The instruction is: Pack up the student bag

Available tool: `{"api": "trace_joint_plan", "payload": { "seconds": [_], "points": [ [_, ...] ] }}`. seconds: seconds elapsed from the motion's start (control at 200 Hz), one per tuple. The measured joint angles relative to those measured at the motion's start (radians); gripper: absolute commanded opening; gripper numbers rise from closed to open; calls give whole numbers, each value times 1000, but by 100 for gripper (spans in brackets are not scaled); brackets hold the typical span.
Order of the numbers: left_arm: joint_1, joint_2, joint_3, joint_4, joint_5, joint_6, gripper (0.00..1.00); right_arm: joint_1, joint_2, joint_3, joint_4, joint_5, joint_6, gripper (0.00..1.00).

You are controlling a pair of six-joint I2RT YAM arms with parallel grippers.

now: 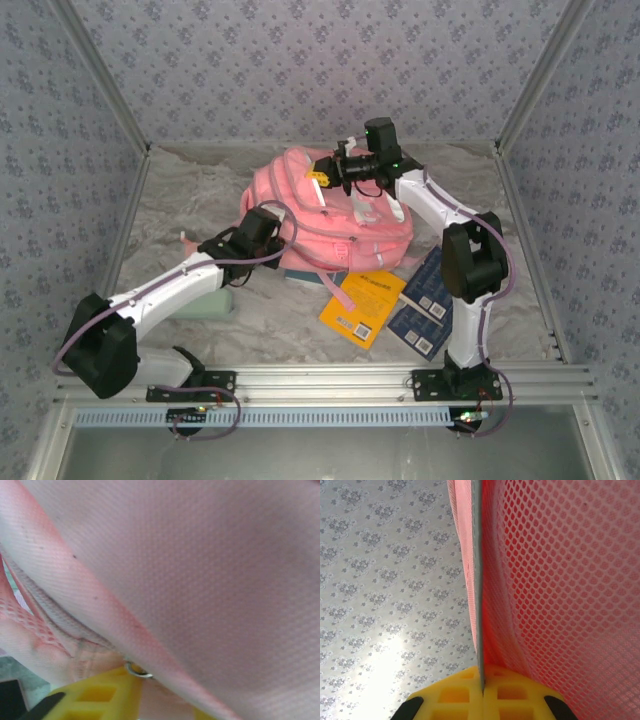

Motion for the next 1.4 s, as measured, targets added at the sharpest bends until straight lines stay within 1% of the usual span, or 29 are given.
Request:
{"api": "trace_joint_plan", "payload": {
  "seconds": [0.135,0.28,0.45,0.6,0.699,0.784,0.914,1.174,1.279,1.399],
  "points": [
    [16,-27,-1,1,40,15,13,-11,-6,1,-49,-8,-63,0],
    [24,-67,-1,0,108,41,0,-19,-6,22,-145,-14,-153,0],
    [25,-71,-1,-11,167,55,0,-26,-6,54,-254,-14,-258,0],
    [29,-71,-1,-34,226,66,0,-29,-6,117,-404,19,-394,0],
    [31,-71,-1,-51,245,73,0,-29,-6,144,-478,41,-467,0],
    [31,-71,-2,-58,252,76,4,-28,-6,151,-525,56,-511,0],
    [31,-61,-8,-60,261,75,10,-26,-6,151,-563,64,-546,0],
    [31,4,-6,-60,264,79,16,-16,-6,151,-591,73,-567,0],
    [31,18,-6,-60,267,79,15,-14,-6,151,-594,76,-568,0],
    [31,23,-6,-60,267,85,7,-14,-6,151,-594,76,-568,0]
  ]
}}
